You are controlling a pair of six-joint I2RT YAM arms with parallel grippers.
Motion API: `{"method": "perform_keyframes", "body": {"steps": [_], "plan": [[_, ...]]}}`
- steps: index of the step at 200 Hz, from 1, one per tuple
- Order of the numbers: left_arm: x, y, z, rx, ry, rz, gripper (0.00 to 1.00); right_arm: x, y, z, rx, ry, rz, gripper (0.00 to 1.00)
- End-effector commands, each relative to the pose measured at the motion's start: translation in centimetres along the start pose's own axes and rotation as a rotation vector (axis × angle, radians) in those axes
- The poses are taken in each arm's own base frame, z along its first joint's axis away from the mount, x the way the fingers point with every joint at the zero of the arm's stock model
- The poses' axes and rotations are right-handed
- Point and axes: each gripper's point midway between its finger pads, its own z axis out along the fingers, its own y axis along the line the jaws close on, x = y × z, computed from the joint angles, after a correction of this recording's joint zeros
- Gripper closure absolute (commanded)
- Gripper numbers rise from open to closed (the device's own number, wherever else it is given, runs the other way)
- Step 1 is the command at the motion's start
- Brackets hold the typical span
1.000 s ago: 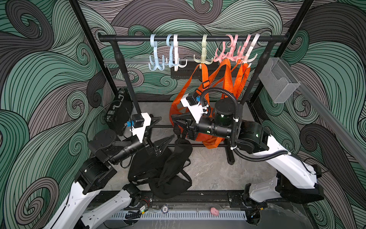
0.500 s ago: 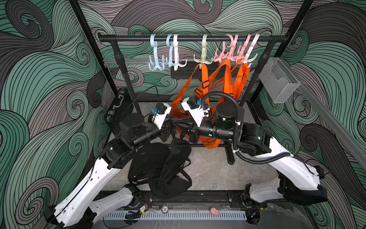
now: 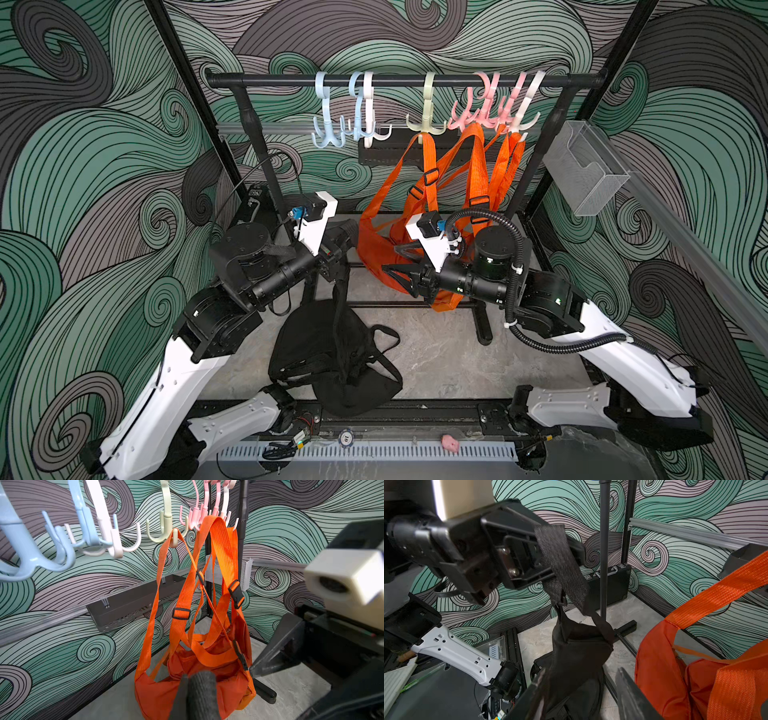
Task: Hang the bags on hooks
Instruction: Pick up the bag from the center of the board.
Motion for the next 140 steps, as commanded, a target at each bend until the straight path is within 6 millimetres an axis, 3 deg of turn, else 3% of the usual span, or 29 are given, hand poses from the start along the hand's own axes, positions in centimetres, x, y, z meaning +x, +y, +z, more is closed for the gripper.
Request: {"method": "perform_keyframes", "body": {"steps": [1,38,78,107,140], "plan": [[-0.9,0.3,-0.6,-0.013,-0.003,-0.015,1.00,0.1,0.0,1.1,-0.024,-0.033,-0.081,0.41],[-1.1,0.3,-0.6,-0.010,0.005,-0.019,1.00,0.6,1.5,4.4,-0.128,-0.097,-0.100,0.34],[-0.9,0.2,-0.7,-0.008,0.014,-0.022,1.00,0.5,0.2,8.3,-0.071,-0.146,-0.122,0.34],[-0.6,0.4,-1.0,-0.021,0.022,-0.015,1.00,0.2,-1.9,8.7,0.029,-0.173,-0.143,0.37],[-0.4,0.4,-0.8,-0.020,0.030,-0.010,1.00,-0.5,-1.4,8.9,-0.010,-0.205,-0.135,0.39]]}}
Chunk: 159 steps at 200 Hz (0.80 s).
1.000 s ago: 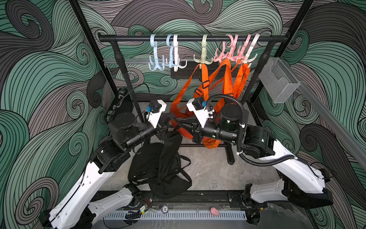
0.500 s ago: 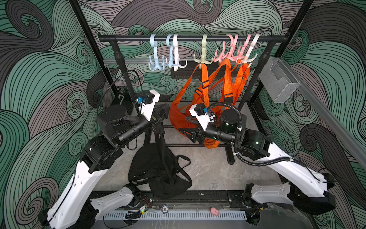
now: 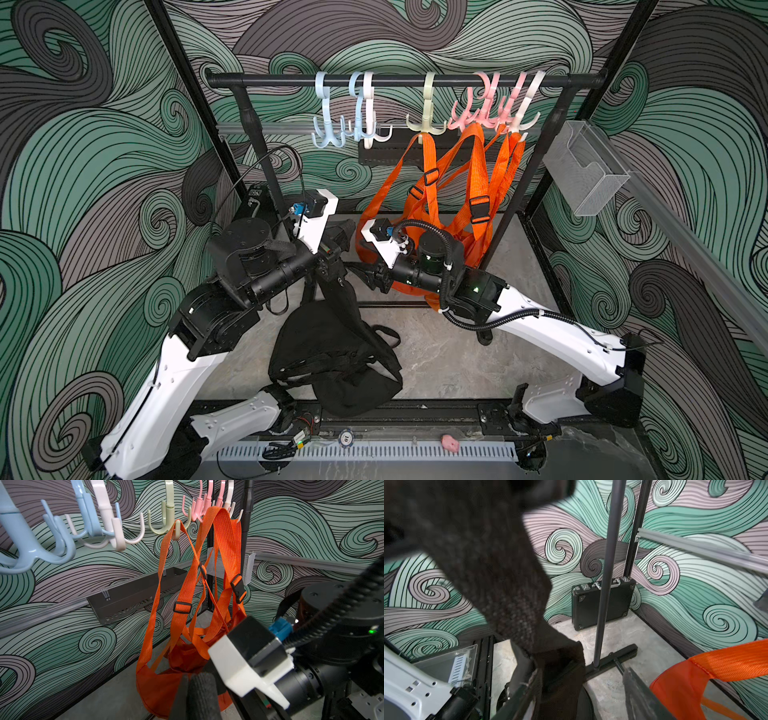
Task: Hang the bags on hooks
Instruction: Pick up the bag from the center of the board.
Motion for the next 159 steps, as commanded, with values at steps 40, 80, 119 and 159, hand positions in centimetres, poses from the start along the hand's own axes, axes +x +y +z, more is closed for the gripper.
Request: {"method": "perform_keyframes", "body": {"steps": [40,80,119,159], "plan": [[-0.8,0.3,-0.7,-0.018,-0.013,0.008,1.00,-3.8,1.1,-0.9,-0.073,-0.141,-0.034,0.39],[-0.4,0.6,-0.4,-0.031,0.007,0.018,1.00,-4.4,1.8,-2.1,-0.101,-0.180,-0.017,0.39],[0.1,0.2,0.2,-0.008,0.034,0.007,1.00,-6.1,1.5,-2.5,-0.086,-0.216,-0.015,0.45],[-0.6,0.2,-0.3,-0.008,0.020,0.000,1.00,-4.5,-0.2,-1.2,0.016,-0.175,-0.028,0.57]]}}
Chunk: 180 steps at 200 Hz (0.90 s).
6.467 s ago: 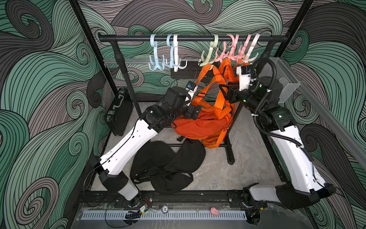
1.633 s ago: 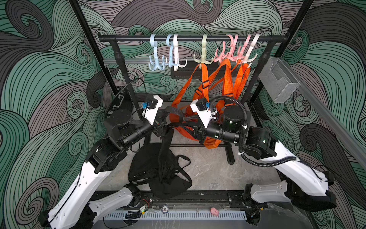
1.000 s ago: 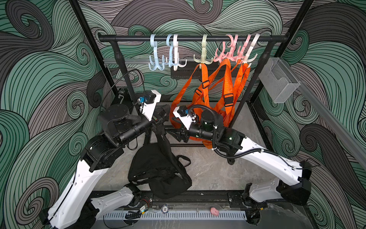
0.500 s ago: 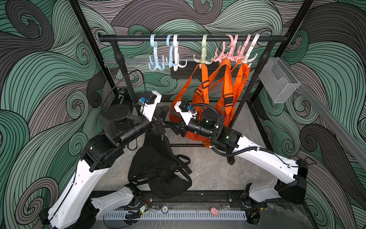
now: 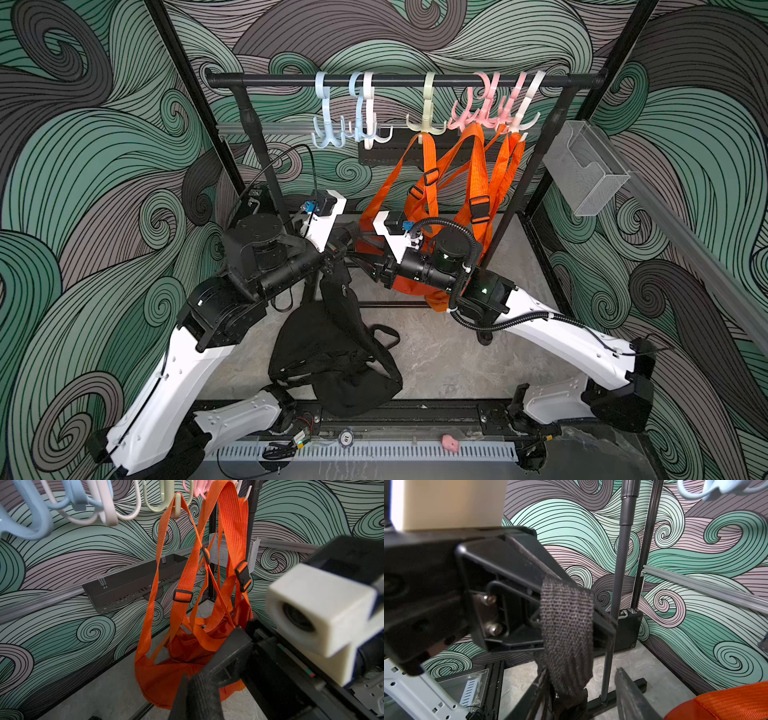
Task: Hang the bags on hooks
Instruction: Pick up the bag from the center of the board.
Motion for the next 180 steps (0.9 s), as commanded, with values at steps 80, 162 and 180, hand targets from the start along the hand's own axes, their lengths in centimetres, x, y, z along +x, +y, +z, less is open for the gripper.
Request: {"method": "perform_keyframes", "body": {"steps": [80,162,180], "plan": [[-2.4,-0.4,-2.3,0.022,-0.069,-0.028,1.00,-0.7,-1.5,2.3,0.056,-0.080,-0.035,0.52],[-2.0,-0.4,-1.7,0.023,-0.072,-0.051,1.00,-0.4,-0.7,4.3,-0.010,-0.166,0.056,0.51],[-2.1,-0.1,-2.0,0.007,-0.076,-0.048,1.00,0.6,-0.9,4.6,0.005,-0.153,0.065,0.68]]}}
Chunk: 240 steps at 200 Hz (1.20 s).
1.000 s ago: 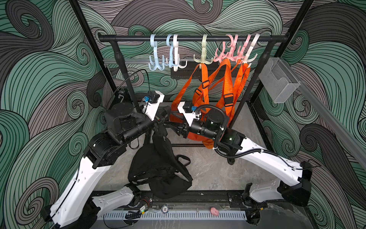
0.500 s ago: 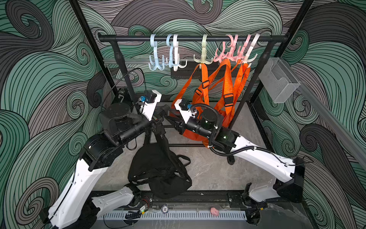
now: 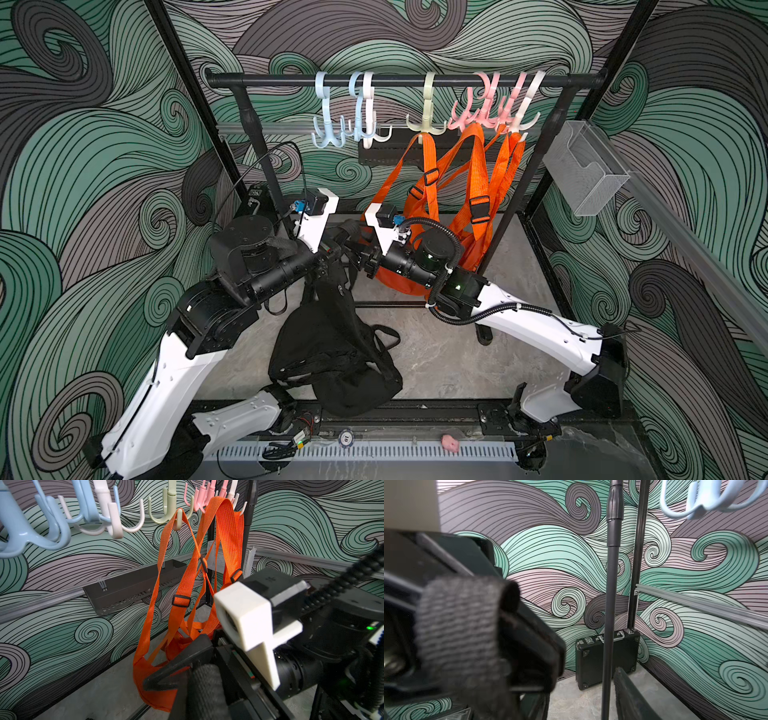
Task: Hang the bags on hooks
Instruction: Pick up the bag from the center of the board, then hang the bag on the hook.
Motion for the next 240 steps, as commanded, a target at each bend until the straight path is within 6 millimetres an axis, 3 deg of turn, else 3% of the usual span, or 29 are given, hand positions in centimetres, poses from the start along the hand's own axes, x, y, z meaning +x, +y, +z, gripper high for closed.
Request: {"method": "perform_keyframes", "body": {"steps": [1,16,28,57,72,87,109,123,142,178,240], "plan": [[-1.3,0.1,-0.9,-0.008,-0.051,-0.007,1.00,0.5,0.3,0.6,-0.016,-0.019,0.025,0.69],[-1.3,0.9,-1.5,-0.057,-0.055,0.001,1.00,1.0,-0.9,-0.2,0.061,0.008,-0.010,0.84],[-1.2,2.3,-1.8,-0.139,-0.050,0.000,1.00,1.0,-1.7,-1.5,0.105,0.038,-0.053,0.89],[-0.9,5.8,-2.3,-0.345,-0.035,0.003,1.00,1.5,-3.3,-4.4,0.135,0.133,-0.113,0.89],[-1.0,6.6,-2.2,-0.395,-0.026,0.006,1.00,2.3,-3.2,-5.2,0.121,0.184,-0.125,0.89],[-0.9,7.0,-1.9,-0.418,-0.019,0.007,1.00,2.9,-3.0,-5.8,0.112,0.203,-0.134,1.00],[-0.9,7.8,-1.5,-0.465,-0.001,0.005,1.00,2.5,-3.4,-7.0,0.146,0.209,-0.167,1.00],[-0.7,8.9,-1.5,-0.530,0.021,0.008,1.00,0.7,-4.2,-8.7,0.186,0.202,-0.190,1.00],[-0.4,9.9,-1.0,-0.580,0.041,-0.001,1.00,-4.9,-4.7,-10.8,0.177,0.106,-0.195,1.00],[-1.2,10.4,1.0,-0.582,0.052,-0.039,1.00,-11.9,-6.0,-9.6,0.165,0.129,-0.236,1.00],[-3.4,11.1,4.3,-0.568,0.042,-0.067,1.00,-16.0,-10.7,-5.4,0.193,0.156,-0.204,1.00]]}}
